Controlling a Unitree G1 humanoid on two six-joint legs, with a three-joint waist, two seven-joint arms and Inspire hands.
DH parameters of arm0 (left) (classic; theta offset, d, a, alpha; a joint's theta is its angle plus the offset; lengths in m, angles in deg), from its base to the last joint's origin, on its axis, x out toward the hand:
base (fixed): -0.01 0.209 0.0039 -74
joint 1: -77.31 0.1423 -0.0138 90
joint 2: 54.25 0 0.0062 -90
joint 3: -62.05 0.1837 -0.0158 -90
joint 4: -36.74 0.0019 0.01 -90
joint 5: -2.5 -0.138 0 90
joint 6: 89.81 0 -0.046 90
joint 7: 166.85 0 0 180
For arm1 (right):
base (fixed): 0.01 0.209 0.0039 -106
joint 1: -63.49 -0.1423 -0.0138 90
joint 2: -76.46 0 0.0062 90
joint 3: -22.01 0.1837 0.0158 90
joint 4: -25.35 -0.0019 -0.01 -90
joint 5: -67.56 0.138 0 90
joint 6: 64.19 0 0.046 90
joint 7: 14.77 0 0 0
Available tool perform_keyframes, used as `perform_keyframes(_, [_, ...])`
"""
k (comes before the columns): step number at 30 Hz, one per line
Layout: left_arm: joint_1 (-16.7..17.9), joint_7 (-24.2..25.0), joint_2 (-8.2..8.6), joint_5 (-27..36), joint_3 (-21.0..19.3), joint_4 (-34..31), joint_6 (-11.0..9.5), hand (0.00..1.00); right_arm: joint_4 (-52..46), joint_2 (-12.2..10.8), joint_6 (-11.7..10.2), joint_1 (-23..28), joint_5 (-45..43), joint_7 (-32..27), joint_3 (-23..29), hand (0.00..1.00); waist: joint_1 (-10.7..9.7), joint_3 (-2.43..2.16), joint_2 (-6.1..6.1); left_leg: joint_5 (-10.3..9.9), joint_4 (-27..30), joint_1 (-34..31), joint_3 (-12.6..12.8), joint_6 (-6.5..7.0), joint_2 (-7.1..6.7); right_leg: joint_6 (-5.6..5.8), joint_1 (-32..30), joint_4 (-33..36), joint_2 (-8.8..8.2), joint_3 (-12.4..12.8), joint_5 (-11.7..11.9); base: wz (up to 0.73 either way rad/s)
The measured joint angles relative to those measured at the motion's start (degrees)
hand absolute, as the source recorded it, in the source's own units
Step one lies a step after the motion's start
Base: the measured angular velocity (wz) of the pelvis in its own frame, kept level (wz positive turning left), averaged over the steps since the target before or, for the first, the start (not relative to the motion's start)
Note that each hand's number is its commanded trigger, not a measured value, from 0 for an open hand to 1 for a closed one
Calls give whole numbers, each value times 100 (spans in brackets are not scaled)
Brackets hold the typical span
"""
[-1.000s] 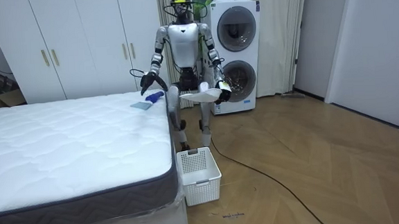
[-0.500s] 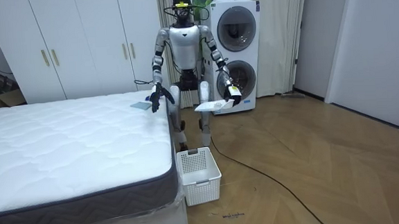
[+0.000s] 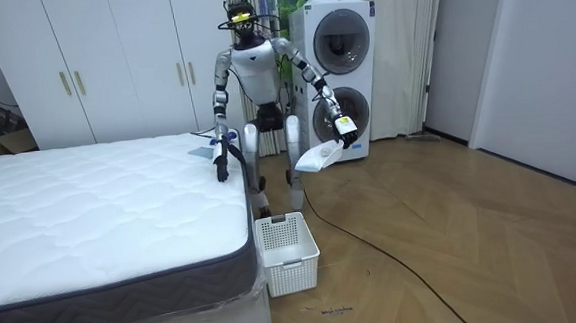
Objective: Clean bed
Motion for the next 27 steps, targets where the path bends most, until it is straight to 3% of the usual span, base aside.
perform_keyframes(1, [0, 46, -3, -2, 12, 0, 29, 100, -1, 8, 0, 6, 6, -3, -25, 0, -47, -17, 34, 8, 1, 0, 69, 11, 10, -8, 1, 32, -15, -2, -19, 20])
perform_keyframes(2, [-34, 80, -38, -42, 124, -7, 96, 100, -19, 30, 0, 32, 32, -13, -81, 0, -103, -39, 68, 36, 2, 4, 302, 55, 34, -13, -3, 127, -52, 8, -93, 25])
perform_keyframes(4, [-94, 104, -113, -91, 299, -104, 222, 100, -73, 61, 0, 35, 101, -37, -156, 0, -166, -29, 93, 69, -31, 1, 569, 101, 80, -40, -70, 247, -65, 75, -168, 16])
perform_keyframes(8, [-305, 371, -116, -334, 589, -188, 276, 100, -269, 175, -11, 68, 77, -46, -184, 0, -262, -31, 293, 183, -206, -18, 672, 106, 56, -52, -233, 325, -98, 177, -179, 0])
perform_keyframes(14, [-550, 777, -115, -442, 828, -325, 384, 100, -360, 171, -23, 89, 70, -55, -204, 0, -383, -17, 341, 231, -210, -33, 993, 177, 81, -50, -307, 441, -126, 262, -244, 0])
perform_keyframes(18, [-749, 984, -115, -438, 1028, -193, 648, 100, -392, 173, 0, 90, 97, -115, -231, 0, -401, -10, 353, 241, -209, -57, 1025, 166, 70, -75, -409, 540, -122, 321, -296, 4])
perform_keyframes(27, [-922, 1200, -125, -427, 1075, -73, 860, 100, -456, 174, 3, 63, 96, -265, -249, 0, -459, 16, 377, 291, -194, -218, 1055, 201, 69, -69, -586, 647, -184, 295, -315, 5])
